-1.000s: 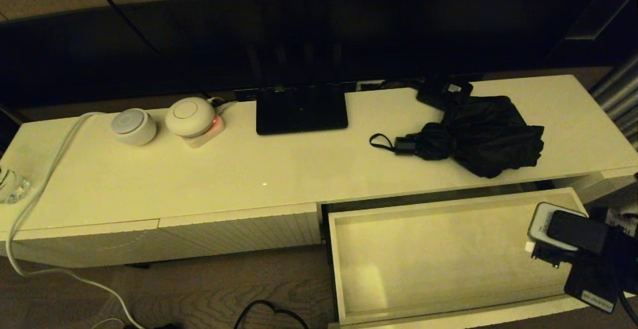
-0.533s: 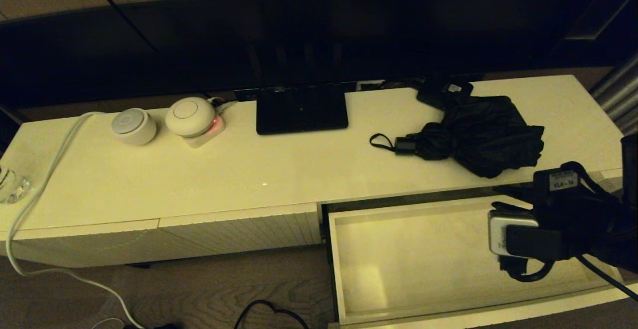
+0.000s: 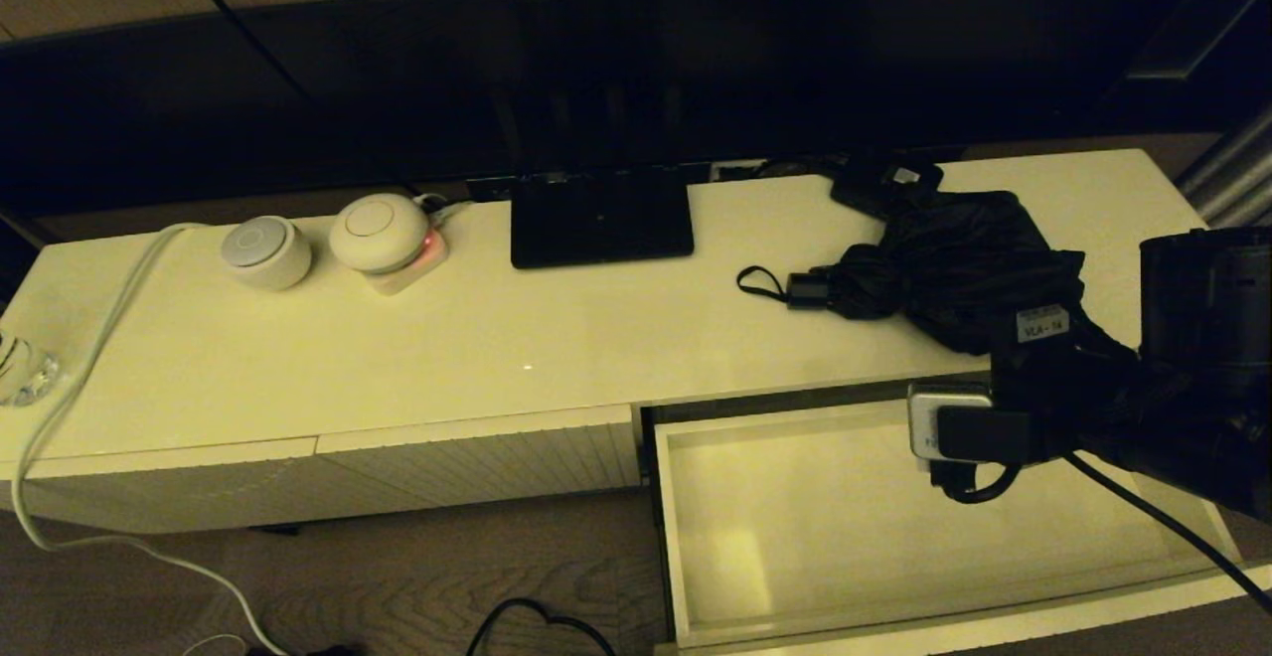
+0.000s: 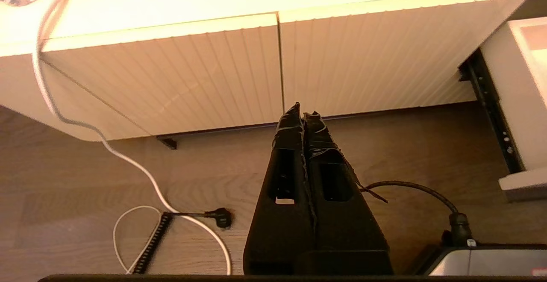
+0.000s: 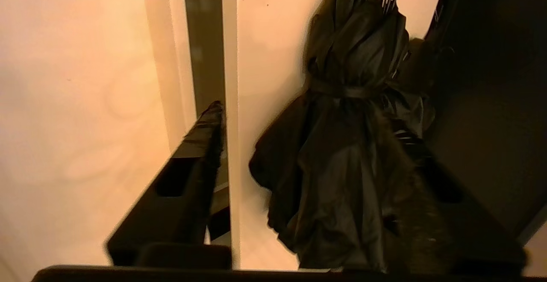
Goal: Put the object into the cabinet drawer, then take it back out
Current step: Put the umbrella in the drawer
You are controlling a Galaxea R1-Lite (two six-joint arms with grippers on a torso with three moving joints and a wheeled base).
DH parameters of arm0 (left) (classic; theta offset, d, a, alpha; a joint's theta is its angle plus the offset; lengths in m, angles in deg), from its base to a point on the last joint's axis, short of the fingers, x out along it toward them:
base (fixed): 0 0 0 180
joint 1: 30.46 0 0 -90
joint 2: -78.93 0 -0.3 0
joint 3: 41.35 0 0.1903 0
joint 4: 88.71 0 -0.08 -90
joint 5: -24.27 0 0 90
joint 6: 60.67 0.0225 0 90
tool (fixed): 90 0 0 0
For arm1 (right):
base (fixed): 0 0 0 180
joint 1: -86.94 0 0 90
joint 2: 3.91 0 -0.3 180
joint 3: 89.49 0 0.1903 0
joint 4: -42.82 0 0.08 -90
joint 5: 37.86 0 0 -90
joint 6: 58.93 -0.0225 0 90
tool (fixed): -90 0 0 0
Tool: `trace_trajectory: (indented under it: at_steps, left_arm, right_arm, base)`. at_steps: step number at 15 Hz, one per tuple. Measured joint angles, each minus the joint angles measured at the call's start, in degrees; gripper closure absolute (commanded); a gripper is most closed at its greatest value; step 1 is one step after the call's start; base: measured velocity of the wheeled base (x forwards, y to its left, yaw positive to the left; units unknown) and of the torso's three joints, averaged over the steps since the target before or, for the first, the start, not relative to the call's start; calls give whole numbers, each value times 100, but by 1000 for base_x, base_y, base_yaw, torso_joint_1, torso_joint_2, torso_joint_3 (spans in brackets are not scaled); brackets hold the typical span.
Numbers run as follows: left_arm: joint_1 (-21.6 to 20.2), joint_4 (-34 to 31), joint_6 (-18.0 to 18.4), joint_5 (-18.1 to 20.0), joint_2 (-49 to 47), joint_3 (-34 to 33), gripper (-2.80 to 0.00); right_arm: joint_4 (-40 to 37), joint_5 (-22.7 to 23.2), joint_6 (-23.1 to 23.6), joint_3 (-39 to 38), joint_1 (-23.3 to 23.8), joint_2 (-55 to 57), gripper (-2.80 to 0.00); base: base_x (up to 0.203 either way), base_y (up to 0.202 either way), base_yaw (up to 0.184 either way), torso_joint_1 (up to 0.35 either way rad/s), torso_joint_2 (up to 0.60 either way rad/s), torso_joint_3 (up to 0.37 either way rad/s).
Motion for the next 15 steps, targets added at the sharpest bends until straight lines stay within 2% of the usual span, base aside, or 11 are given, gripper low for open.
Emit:
trace_trajectory:
  at_steps: [3, 6, 12, 15]
  left_arm:
    - [0, 1, 0, -1, 0, 0, 0]
    - [0, 0, 0, -2, 0, 0, 0]
    - [0, 2, 0, 0, 0, 0, 0]
    - [0, 0, 0, -2, 0, 0, 0]
  right_arm:
    - [-54, 172, 262, 428, 263, 232, -280]
    - [-164, 208, 323, 972, 487, 512, -280]
    - [-1089, 156, 259, 1932, 728, 1134, -280]
    - [-1229, 41, 115, 2434, 752, 1477, -280]
  base:
    - [0, 0, 0, 0, 0, 0]
    - [0, 0, 0, 0, 0, 0]
    - [0, 0, 0, 0, 0, 0]
    - [0, 0, 0, 0, 0, 0]
